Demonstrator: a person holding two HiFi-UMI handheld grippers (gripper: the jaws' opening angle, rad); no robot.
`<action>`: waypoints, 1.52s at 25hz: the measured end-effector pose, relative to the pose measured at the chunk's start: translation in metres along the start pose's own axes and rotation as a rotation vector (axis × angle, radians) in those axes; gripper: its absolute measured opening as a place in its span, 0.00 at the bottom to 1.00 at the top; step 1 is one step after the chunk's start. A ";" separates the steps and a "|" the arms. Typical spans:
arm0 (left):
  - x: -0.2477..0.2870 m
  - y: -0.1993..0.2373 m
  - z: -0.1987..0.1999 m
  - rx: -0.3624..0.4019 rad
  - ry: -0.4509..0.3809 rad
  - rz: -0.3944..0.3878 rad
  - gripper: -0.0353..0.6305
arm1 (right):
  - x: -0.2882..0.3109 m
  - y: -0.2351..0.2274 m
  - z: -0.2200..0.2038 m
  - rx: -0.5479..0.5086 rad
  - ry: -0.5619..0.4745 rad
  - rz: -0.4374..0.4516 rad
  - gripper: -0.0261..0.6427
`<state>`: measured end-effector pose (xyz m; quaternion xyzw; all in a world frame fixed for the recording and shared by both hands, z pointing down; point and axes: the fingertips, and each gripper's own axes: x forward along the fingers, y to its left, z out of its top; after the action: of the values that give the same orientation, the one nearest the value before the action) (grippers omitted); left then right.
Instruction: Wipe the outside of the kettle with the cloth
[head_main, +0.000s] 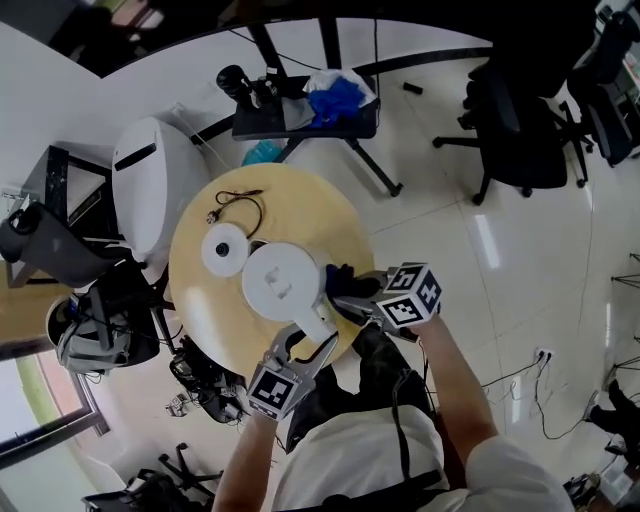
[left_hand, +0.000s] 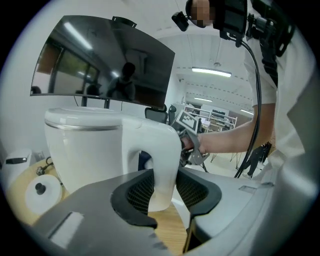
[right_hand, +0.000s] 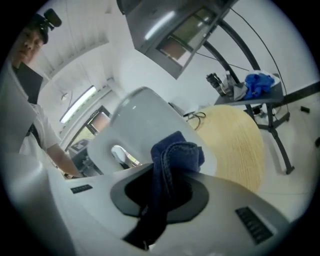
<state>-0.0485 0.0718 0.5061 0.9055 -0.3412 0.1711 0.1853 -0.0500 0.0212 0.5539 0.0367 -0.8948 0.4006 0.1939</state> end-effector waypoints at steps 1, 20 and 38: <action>-0.005 0.001 -0.002 0.002 0.002 0.008 0.27 | -0.005 0.015 0.010 -0.026 -0.024 0.022 0.14; -0.022 0.001 -0.004 0.011 -0.034 0.133 0.29 | 0.004 0.063 0.026 -0.213 -0.006 0.013 0.14; -0.084 0.020 -0.038 -0.018 0.030 0.182 0.31 | 0.057 -0.011 -0.044 -0.011 0.126 -0.092 0.14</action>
<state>-0.1287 0.1214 0.5075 0.8663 -0.4208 0.1980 0.1821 -0.0859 0.0514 0.6095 0.0512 -0.8803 0.3879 0.2682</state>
